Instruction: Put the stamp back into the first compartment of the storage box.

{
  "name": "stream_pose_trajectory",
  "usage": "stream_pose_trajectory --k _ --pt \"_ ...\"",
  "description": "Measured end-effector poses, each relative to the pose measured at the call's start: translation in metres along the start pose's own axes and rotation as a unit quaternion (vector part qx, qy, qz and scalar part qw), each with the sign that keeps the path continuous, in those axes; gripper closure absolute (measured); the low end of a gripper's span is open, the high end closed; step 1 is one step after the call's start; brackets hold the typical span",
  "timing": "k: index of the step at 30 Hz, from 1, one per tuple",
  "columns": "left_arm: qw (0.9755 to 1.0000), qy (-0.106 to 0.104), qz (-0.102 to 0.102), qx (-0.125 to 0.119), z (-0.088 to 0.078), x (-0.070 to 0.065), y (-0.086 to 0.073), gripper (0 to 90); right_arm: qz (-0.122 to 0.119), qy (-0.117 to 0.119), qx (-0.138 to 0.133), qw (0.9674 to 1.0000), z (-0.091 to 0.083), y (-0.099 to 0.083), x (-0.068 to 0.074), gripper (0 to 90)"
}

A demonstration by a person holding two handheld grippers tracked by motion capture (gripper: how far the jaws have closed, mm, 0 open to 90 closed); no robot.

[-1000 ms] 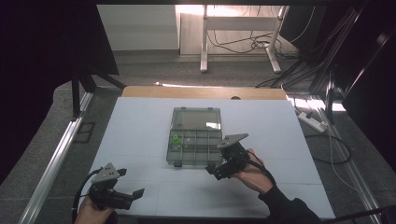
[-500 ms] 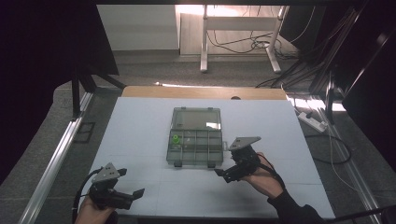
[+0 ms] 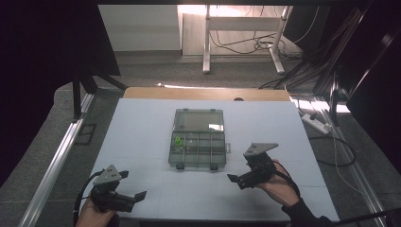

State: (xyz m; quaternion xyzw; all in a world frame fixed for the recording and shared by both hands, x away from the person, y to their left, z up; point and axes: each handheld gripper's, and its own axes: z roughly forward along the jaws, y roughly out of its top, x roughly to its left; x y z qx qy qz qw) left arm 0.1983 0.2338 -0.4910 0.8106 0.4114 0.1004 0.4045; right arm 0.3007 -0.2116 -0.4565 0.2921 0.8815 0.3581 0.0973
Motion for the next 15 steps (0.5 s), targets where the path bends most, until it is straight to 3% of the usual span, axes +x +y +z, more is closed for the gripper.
stream_pose_trajectory --k 15 --pt "1.0000 0.000 -0.001 0.001 0.000 0.000 0.000 0.0 0.028 -0.019 -0.005 0.9994 -0.024 -0.026 -0.008 0.9"
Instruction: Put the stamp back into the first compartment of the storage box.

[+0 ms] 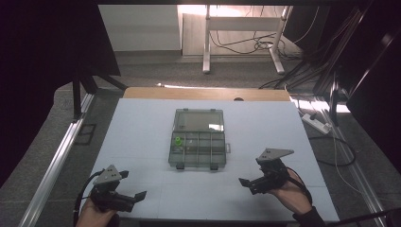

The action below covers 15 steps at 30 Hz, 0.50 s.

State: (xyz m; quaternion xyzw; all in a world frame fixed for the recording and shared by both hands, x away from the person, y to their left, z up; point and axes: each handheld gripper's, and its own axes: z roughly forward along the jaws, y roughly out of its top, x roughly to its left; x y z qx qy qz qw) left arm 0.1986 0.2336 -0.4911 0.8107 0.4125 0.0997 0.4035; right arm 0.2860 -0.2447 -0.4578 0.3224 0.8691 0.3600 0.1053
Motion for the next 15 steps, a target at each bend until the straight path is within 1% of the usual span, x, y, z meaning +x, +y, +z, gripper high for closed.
stream_pose_trajectory --k 8,15 --pt "1.0000 0.000 -0.002 -0.001 0.000 0.000 0.000 0.0 0.012 -0.016 -0.008 0.9998 -0.013 -0.014 -0.005 1.0" --pt "1.0000 0.001 -0.002 -0.001 0.001 0.000 0.000 0.0 0.026 -0.029 -0.021 0.9990 -0.027 -0.028 -0.011 1.1"
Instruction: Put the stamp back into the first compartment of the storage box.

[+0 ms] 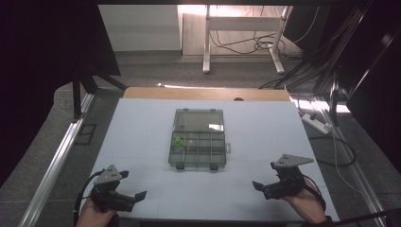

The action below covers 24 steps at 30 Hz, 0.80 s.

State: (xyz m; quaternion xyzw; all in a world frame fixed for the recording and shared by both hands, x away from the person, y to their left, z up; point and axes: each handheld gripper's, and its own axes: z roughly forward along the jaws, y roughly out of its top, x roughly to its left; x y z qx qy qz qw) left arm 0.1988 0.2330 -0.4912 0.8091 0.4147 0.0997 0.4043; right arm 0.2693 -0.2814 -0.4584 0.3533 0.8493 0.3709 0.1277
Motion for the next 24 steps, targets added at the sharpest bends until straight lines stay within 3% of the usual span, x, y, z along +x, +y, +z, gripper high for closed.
stream_pose_trajectory --k 24 --pt "1.0000 0.000 -0.004 0.002 0.001 0.000 0.001 0.0 0.046 -0.040 -0.021 0.9979 -0.030 -0.032 -0.017 1.1"
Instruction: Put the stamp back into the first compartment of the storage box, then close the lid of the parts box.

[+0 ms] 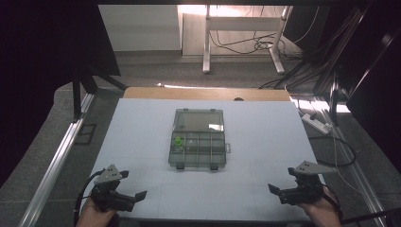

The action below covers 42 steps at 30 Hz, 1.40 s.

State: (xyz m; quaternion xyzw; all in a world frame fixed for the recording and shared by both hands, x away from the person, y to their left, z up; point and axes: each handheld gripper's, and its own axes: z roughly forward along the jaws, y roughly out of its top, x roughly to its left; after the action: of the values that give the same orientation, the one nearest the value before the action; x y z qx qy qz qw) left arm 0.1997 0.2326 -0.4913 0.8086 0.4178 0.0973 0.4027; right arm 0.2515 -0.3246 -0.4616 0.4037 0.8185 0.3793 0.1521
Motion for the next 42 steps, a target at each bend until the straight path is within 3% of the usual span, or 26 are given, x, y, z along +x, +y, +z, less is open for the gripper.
stream_pose_trajectory --k 16,24,42 --pt "1.0000 0.005 0.004 -0.005 -0.001 -0.001 0.000 0.0 0.054 -0.030 -0.012 0.9980 -0.024 -0.021 -0.010 1.0" --pt "1.0000 0.005 0.006 -0.005 -0.001 -0.001 0.000 0.0 0.060 -0.043 -0.004 0.9973 -0.028 -0.029 -0.012 1.1" --pt "0.9999 0.009 0.005 0.000 0.000 -0.002 0.001 0.0 0.062 -0.046 -0.003 0.9970 -0.028 -0.029 -0.013 2.3"
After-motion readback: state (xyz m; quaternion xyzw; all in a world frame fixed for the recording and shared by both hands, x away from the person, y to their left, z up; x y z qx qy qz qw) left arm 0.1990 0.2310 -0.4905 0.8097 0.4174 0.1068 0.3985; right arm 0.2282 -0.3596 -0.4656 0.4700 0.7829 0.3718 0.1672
